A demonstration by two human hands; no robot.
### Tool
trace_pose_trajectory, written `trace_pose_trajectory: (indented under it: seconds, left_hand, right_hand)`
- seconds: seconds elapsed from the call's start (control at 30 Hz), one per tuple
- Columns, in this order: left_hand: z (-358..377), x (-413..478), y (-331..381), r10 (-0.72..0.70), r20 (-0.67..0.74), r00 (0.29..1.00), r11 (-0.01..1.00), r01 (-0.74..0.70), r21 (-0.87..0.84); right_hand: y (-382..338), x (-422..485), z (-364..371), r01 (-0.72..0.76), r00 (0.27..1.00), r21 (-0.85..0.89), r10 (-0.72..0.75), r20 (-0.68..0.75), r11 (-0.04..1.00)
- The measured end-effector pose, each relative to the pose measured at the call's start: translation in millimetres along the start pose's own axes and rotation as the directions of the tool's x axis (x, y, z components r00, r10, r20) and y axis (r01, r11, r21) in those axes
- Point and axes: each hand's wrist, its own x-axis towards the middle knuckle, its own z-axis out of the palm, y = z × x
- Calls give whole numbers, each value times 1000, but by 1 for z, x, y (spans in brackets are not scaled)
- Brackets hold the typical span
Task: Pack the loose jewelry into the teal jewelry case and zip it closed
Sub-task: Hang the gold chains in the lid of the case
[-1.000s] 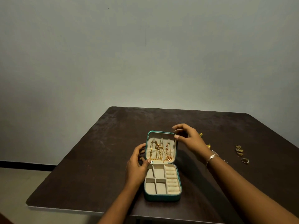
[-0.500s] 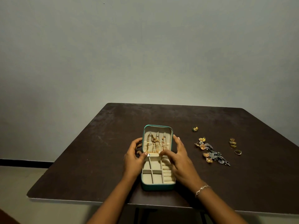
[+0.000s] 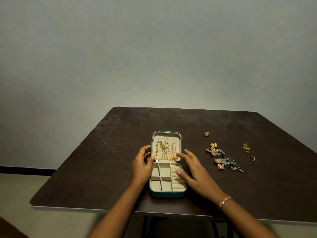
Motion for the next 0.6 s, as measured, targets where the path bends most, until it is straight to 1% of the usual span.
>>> trace_pose_trajectory:
  seconds: [0.07, 0.13, 0.23, 0.33, 0.4, 0.5, 0.6]
  left_hand:
    - [0, 0, 2, -21, -4, 1000, 1000, 21, 13]
    - [1, 0, 3, -41, -14, 999, 998, 41, 43]
    - [0, -2, 2, -51, -91, 995, 988, 64, 142]
    - [1, -4, 2, -43, -190, 981, 975, 83, 207]
    - [4, -8, 5, -56, -197, 979, 979, 92, 182]
    - [11, -17, 11, -40, -183, 982, 991, 62, 116]
    - [18, -26, 19, -53, -91, 994, 998, 55, 23]
  right_hand:
    - [4, -7, 0, -5, 996, 14, 4, 94, 1000]
    - [7, -12, 1, 25, 989, 49, -32, 145, 998]
    - [7, -16, 2, 64, 986, 108, -80, 144, 992]
    - [4, -17, 2, 66, 989, 127, -82, 120, 990]
    - [4, -17, 2, 66, 991, 128, -81, 110, 990]
    - [9, -19, -2, 64, 992, 140, -78, 94, 988]
    - [17, -21, -10, 50, 995, 138, -61, 84, 989]
